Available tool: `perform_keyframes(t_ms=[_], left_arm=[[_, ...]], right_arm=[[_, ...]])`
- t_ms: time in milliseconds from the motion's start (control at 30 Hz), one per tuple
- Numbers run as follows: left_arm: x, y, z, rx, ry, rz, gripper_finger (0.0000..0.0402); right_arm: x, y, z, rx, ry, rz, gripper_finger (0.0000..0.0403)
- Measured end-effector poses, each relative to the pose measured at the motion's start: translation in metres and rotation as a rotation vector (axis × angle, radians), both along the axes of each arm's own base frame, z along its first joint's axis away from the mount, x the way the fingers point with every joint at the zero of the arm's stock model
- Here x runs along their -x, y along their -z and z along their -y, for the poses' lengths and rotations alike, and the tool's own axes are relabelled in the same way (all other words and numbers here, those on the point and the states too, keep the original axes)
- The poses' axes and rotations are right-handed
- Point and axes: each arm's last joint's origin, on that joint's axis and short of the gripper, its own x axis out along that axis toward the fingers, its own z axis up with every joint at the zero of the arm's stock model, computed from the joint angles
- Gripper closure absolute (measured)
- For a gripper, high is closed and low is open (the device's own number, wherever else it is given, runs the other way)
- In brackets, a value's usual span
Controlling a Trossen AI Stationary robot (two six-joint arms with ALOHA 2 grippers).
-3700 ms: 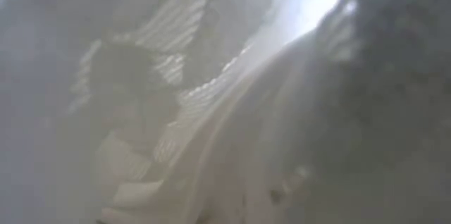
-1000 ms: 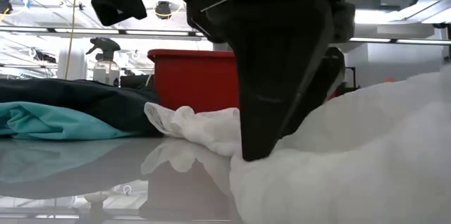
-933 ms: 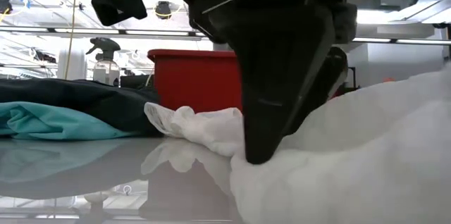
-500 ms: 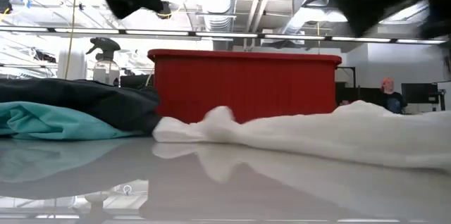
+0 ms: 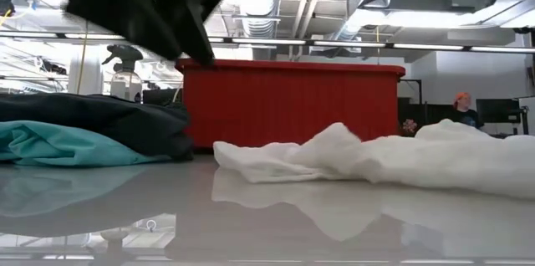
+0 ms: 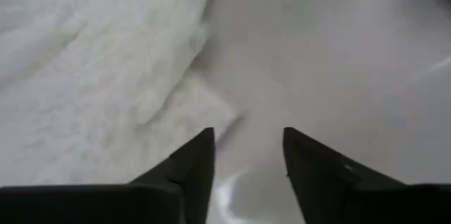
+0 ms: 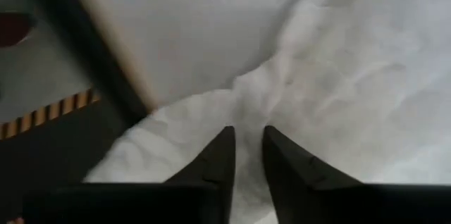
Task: Fold laundry
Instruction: Fold the white dress
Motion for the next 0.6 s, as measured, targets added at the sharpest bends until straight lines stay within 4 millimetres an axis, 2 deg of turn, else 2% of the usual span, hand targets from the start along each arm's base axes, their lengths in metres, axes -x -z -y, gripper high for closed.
perform_keyframes(t_ms=[167, 267, 433, 600], left_arm=[[-0.012, 0.023, -0.008, -0.219, -0.025, -0.004, 0.0185], [-0.018, 0.038, -0.013, -0.211, 0.010, -0.064, 0.0181], [-0.024, 0.058, -0.017, -0.215, -0.032, -0.102, 0.0184], [-0.030, 0.062, -0.026, -0.290, -0.120, -0.068, 0.0193]], right_arm=[[0.008, 0.001, -0.014, -0.063, 0.032, 0.037, 0.0246], [0.011, 0.000, -0.016, -0.055, 0.055, 0.035, 0.0230], [0.012, 0.000, -0.016, -0.048, 0.079, 0.034, 0.0223], [0.012, 0.000, -0.016, -0.044, 0.103, 0.036, 0.0228]])
